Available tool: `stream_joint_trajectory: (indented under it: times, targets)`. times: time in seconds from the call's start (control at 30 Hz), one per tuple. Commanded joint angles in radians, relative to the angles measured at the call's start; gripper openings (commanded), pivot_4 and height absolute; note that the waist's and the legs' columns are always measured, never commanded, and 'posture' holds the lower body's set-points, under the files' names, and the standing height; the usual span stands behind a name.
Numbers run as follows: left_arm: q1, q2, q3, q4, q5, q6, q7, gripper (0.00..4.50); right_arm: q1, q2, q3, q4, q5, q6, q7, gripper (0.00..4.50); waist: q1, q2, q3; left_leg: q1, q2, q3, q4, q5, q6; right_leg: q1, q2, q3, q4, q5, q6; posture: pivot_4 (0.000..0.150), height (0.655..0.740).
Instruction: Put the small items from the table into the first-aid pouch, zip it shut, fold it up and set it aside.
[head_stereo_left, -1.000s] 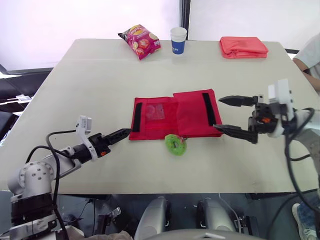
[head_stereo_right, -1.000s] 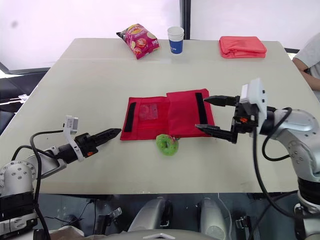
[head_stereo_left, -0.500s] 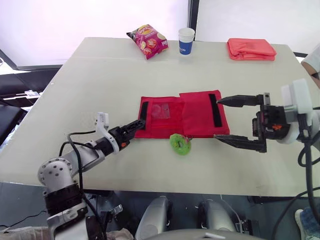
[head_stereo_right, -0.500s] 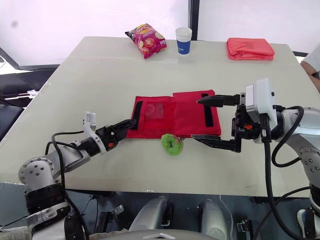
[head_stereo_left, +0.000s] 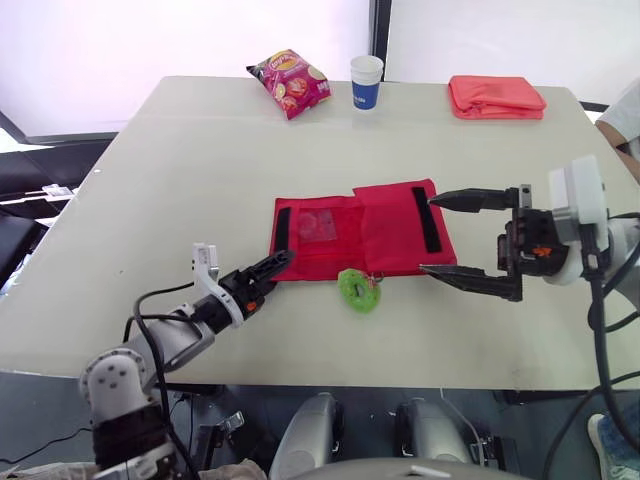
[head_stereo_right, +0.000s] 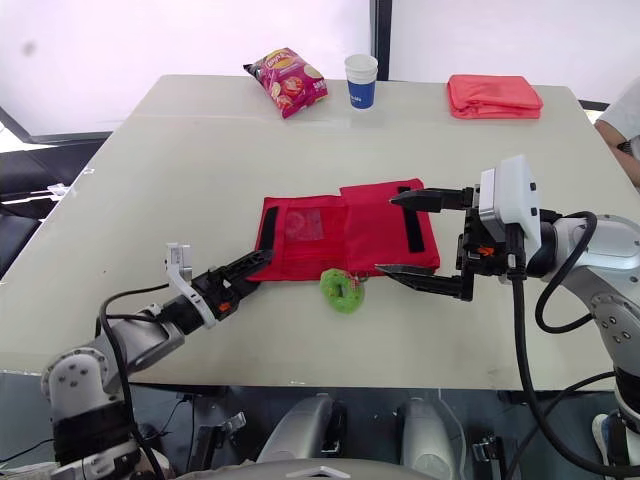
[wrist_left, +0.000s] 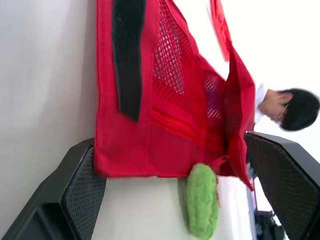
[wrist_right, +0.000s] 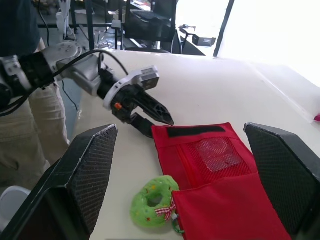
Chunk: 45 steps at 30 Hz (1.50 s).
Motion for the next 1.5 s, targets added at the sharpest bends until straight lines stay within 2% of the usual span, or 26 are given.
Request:
stream_joint_trajectory:
  times: [0.03, 0.2, 0.4, 0.5, 0.57, 0.6, 0.7, 0.8, 0.9, 1.0, 1.03, 1.07, 1.13, 1.17, 1.3, 1.33, 1.5]
  targets:
    - [0.039, -0.021, -0.043, -0.040, -0.037, -0.054, 0.051, 4.50, -0.024, -0.013, -0.009, -0.024, 0.018, -0.003, -0.014, 4.35, 0.001, 0.000, 0.000, 0.000, 0.000, 0.000, 0.000, 0.000, 0.000, 0.000, 0.000, 0.000, 0.000, 0.000, 0.000, 0.150, 0.7395]
    - [0.045, -0.060, -0.079, -0.014, 0.024, -0.145, 0.049, 4.50, -0.041, -0.014, 0.003, -0.020, 0.023, 0.008, -0.025, 4.35, 0.002, 0.000, 0.000, 0.000, 0.000, 0.000, 0.000, 0.000, 0.000, 0.000, 0.000, 0.000, 0.000, 0.000, 0.000, 0.150, 0.7395]
    - [0.007, -0.050, -0.131, 0.070, 0.106, -0.180, -0.050, 4.50, -0.064, -0.009, 0.019, -0.009, 0.019, 0.015, -0.033, 4.35, 0.003, 0.001, -0.001, 0.003, -0.001, 0.000, 0.000, 0.000, 0.000, 0.004, 0.000, -0.001, 0.000, 0.000, 0.000, 0.150, 0.7395]
    - [-0.026, -0.052, -0.161, 0.122, 0.156, -0.188, -0.102, 3.73, -0.073, -0.006, 0.029, -0.003, 0.012, 0.011, -0.039, 4.39, 0.003, 0.002, -0.001, 0.003, -0.001, 0.000, 0.000, 0.000, 0.000, 0.004, 0.001, -0.001, 0.000, 0.000, 0.000, 0.150, 0.7395]
    - [-0.041, -0.052, -0.170, 0.150, 0.183, -0.193, -0.129, 3.02, -0.075, -0.006, 0.036, -0.001, 0.002, 0.007, -0.040, 4.39, 0.003, 0.002, -0.001, 0.003, -0.001, 0.000, 0.000, 0.000, 0.001, 0.004, 0.001, -0.001, 0.000, 0.000, 0.000, 0.150, 0.7395]
    - [-0.047, -0.053, -0.172, 0.160, 0.196, -0.195, -0.141, 2.40, -0.075, -0.007, 0.039, 0.000, -0.002, 0.006, -0.041, 4.39, 0.003, 0.002, -0.001, 0.003, -0.001, 0.000, 0.000, 0.000, 0.001, 0.004, 0.001, -0.001, 0.000, 0.000, 0.000, 0.150, 0.7395]
    - [-0.075, -0.037, -0.168, 0.201, 0.257, -0.218, -0.197, 1.12, -0.072, -0.004, 0.054, 0.005, -0.020, 0.007, -0.050, 4.39, 0.005, 0.002, -0.002, 0.003, -0.001, -0.001, 0.000, 0.000, 0.001, 0.004, 0.001, -0.002, -0.001, 0.000, 0.000, 0.150, 0.7395]
    - [-0.094, 0.001, -0.172, 0.198, 0.308, -0.214, -0.240, 0.03, -0.068, 0.003, 0.080, 0.020, -0.059, -0.002, -0.064, 4.39, 0.001, 0.003, -0.002, 0.004, -0.001, -0.001, 0.000, 0.000, 0.001, 0.005, 0.001, -0.002, 0.000, 0.000, 0.000, 0.150, 0.7395]
    - [-0.124, 0.040, -0.169, 0.180, 0.323, -0.195, -0.272, 0.03, -0.073, 0.016, 0.104, 0.039, -0.094, -0.004, -0.084, 4.39, -0.001, 0.003, -0.002, 0.005, -0.001, -0.001, -0.001, 0.000, 0.001, 0.006, 0.001, -0.002, 0.000, 0.000, 0.000, 0.150, 0.7395]
    - [-0.176, 0.134, -0.165, 0.189, 0.357, -0.173, -0.365, 0.03, -0.087, 0.035, 0.153, 0.087, -0.164, -0.015, -0.108, 4.39, -0.006, 0.001, -0.001, 0.005, 0.000, -0.001, -0.001, 0.000, 0.001, 0.005, 0.003, -0.001, 0.000, 0.000, 0.000, 0.150, 0.7395]
    - [-0.206, 0.169, -0.171, 0.193, 0.374, -0.164, -0.393, 0.00, -0.095, 0.044, 0.167, 0.114, -0.187, -0.012, -0.122, 3.86, -0.007, 0.001, -0.001, 0.004, 0.001, 0.000, -0.001, 0.000, 0.001, 0.004, 0.003, -0.001, 0.000, 0.000, 0.000, 0.150, 0.7395]
    - [-0.239, 0.204, -0.181, 0.192, 0.390, -0.152, -0.421, 0.00, -0.103, 0.055, 0.182, 0.148, -0.217, -0.022, -0.133, 3.67, -0.007, 0.000, 0.000, 0.003, 0.001, 0.000, -0.001, 0.000, 0.001, 0.003, 0.003, -0.001, 0.000, 0.000, 0.000, 0.150, 0.7395]
    - [-0.316, 0.277, -0.201, 0.213, 0.427, -0.130, -0.483, 0.00, -0.115, 0.078, 0.219, 0.219, -0.289, -0.057, -0.151, 2.79, -0.004, -0.003, 0.001, 0.000, 0.001, -0.001, 0.000, 0.000, 0.000, 0.000, 0.005, -0.002, 0.000, 0.000, 0.000, 0.150, 0.7395]
    - [-0.350, 0.310, -0.215, 0.226, 0.448, -0.121, -0.517, 0.00, -0.119, 0.089, 0.240, 0.249, -0.325, -0.079, -0.154, 2.20, -0.002, -0.003, 0.002, -0.001, 0.000, -0.001, 0.000, 0.000, 0.000, 0.000, 0.008, -0.002, 0.000, 0.000, 0.000, 0.150, 0.7395]
    - [-0.456, 0.372, -0.241, 0.257, 0.493, -0.080, -0.581, 0.00, -0.131, 0.115, 0.314, 0.330, -0.444, -0.157, -0.147, 0.32, -0.003, -0.003, 0.002, -0.001, 0.000, 0.001, -0.001, 0.000, 0.000, -0.001, 0.009, -0.002, -0.001, 0.000, 0.000, 0.150, 0.7395]
    - [-0.477, 0.391, -0.261, 0.253, 0.521, -0.079, -0.606, 0.00, -0.146, 0.136, 0.327, 0.351, -0.460, -0.166, -0.154, 0.04, -0.004, -0.003, 0.002, -0.002, 0.000, 0.001, -0.001, 0.000, 0.000, -0.002, 0.009, -0.002, -0.001, 0.000, 0.000, 0.150, 0.7395]
    - [-0.558, 0.413, -0.340, 0.192, 0.605, -0.066, -0.678, 0.00, -0.226, 0.272, 0.399, 0.481, -0.561, -0.211, -0.199, 0.04, -0.018, -0.004, 0.003, -0.002, 0.001, 0.001, -0.001, 0.001, -0.002, -0.003, 0.010, -0.002, 0.000, 0.000, 0.000, 0.150, 0.7395]
